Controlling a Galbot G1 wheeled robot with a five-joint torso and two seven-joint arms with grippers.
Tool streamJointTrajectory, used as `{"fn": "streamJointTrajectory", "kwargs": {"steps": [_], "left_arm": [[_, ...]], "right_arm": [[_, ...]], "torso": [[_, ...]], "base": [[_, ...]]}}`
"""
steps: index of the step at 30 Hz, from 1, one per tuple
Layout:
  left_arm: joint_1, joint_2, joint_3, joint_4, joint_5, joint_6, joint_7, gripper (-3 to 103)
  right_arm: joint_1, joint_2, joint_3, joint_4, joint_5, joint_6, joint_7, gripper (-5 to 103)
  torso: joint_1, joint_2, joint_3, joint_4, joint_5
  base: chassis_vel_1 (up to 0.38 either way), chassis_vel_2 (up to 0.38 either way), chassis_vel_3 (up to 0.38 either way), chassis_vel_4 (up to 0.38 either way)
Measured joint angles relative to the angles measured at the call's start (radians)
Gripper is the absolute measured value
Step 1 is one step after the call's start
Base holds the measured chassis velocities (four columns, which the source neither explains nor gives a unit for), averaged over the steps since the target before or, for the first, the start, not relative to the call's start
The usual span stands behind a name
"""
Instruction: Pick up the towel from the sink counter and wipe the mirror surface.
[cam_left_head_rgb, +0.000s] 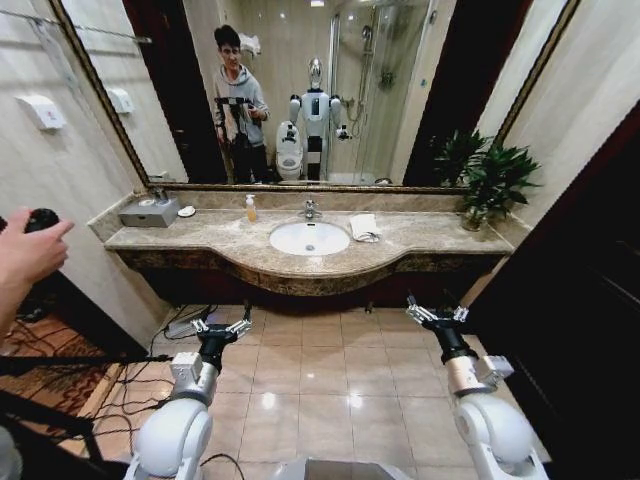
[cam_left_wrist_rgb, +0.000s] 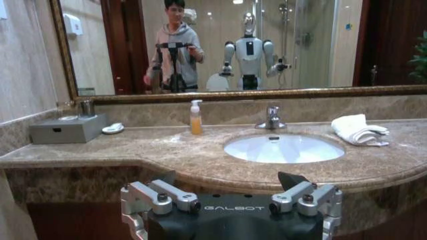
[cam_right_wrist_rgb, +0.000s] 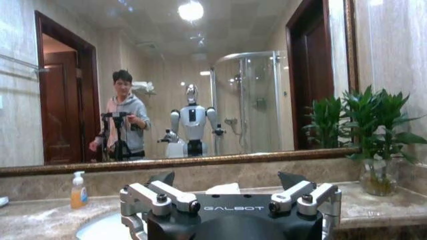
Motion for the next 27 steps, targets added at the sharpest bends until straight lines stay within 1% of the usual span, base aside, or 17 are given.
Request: {"fn": "streamJointTrajectory", "kwargs": {"steps": [7,12,19,23,24,27], "left_arm": [[0.0,0.0,0.0,0.0,0.0,0.0,0.0,100],[0.0,0.0,0.0,0.0,0.0,0.0,0.0,100],[0.0,0.0,0.0,0.0,0.0,0.0,0.0,100],[0.0,0.0,0.0,0.0,0.0,0.0,0.0,100],[0.0,0.0,0.0,0.0,0.0,0.0,0.0,100],[0.0,0.0,0.0,0.0,0.0,0.0,0.0,100]], "right_arm": [[-0.006,0.002,-0.005,0.039,-0.004,-0.02,0.002,100],[-0.015,0.002,-0.015,0.069,-0.002,-0.049,0.006,100],[-0.047,-0.015,-0.02,0.11,0.004,-0.08,0.012,100],[-0.051,0.006,-0.02,0.132,-0.005,-0.091,0.005,100],[-0.041,0.024,-0.02,0.132,-0.006,-0.09,0.001,100],[-0.022,0.043,-0.018,0.135,0.009,-0.091,0.01,100]], "torso": [[0.0,0.0,0.0,0.0,0.0],[0.0,0.0,0.0,0.0001,0.0001],[0.0,0.0,0.0,0.0,0.0],[0.0,0.0,0.0,0.0,-0.0001],[0.0,0.0,0.0,0.0,0.0001],[0.0,0.0,0.0,0.0,0.0001]], "base": [[0.0,0.0,0.0,0.0],[0.0,0.0,0.0,0.0],[0.0,0.0,0.0,0.0],[0.0,0.0,0.0,0.0],[0.0,0.0,0.0,0.0],[0.0,0.0,0.0,0.0]]}}
